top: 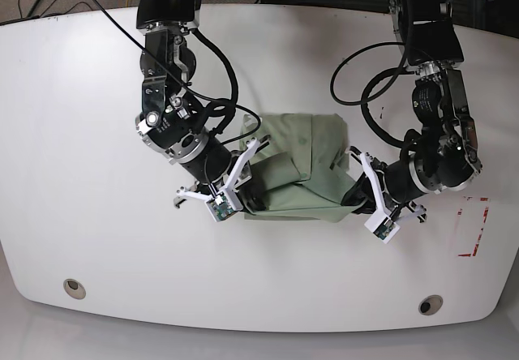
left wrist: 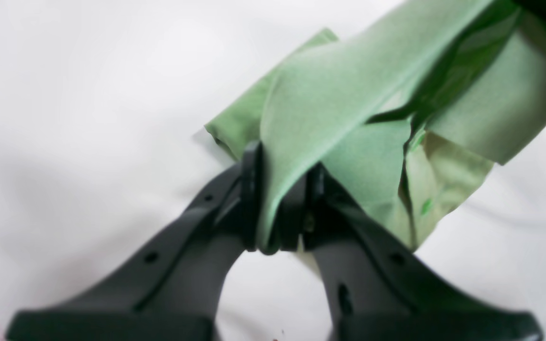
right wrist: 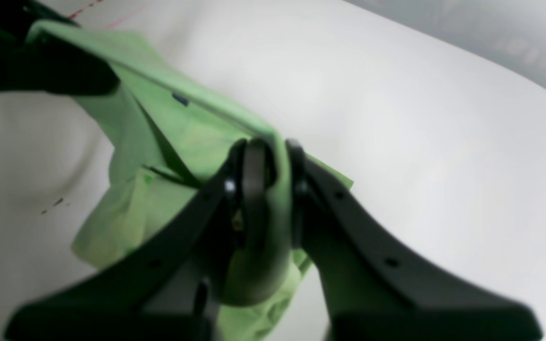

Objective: Layout the t-shirt on the table in an organized manner, then fold the t-shirt properly
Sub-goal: 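Lift the bundle sides and fold them inward toward each other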

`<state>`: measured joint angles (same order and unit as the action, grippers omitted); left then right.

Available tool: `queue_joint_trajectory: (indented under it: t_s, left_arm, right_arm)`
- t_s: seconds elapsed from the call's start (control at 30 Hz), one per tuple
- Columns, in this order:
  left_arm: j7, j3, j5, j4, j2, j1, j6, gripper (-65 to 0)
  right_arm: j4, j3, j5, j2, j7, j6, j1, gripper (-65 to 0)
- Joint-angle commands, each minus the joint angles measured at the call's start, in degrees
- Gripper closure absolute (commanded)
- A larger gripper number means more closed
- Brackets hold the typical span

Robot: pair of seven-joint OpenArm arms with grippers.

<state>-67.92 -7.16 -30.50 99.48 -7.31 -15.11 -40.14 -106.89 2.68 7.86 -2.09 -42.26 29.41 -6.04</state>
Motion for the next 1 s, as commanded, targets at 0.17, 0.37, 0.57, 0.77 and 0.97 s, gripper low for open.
queue_joint_trajectory:
  t_s: [0.17, 0.37, 0.57, 0.77, 0.97]
  left_arm:
    - [0.01, -0.45, -0.14, 3.86, -0.47, -1.46, 0.14, -3.1]
    - [0.01, -0.45, -0.14, 4.91, -0.47, -1.55, 0.14, -3.1]
    - [0.01, -0.45, -0.14, 5.00, -0.47, -2.69, 0.14, -3.2]
    - [0.10, -0.45, -0.05, 4.74, -0.47, -4.36, 0.14, -3.3]
    - [0.36, -0.45, 0.39, 3.51, -0.47, -6.29, 0.14, -3.6]
  right_arm:
    - [-1.37, 0.09, 0.10, 0.02, 1.43, -0.44, -1.30, -5.2]
    - [-1.37, 0.27, 0.19, -0.24, 1.51, -0.44, -2.35, -5.2]
    - [-1.28, 0.00, 0.19, -0.24, 1.51, -0.44, -3.76, -5.2]
    - [-0.76, -0.08, 0.19, 0.02, 1.51, -0.44, -5.43, -5.2]
    - [1.35, -0.08, 0.19, 0.11, 1.51, -0.44, -6.92, -5.2]
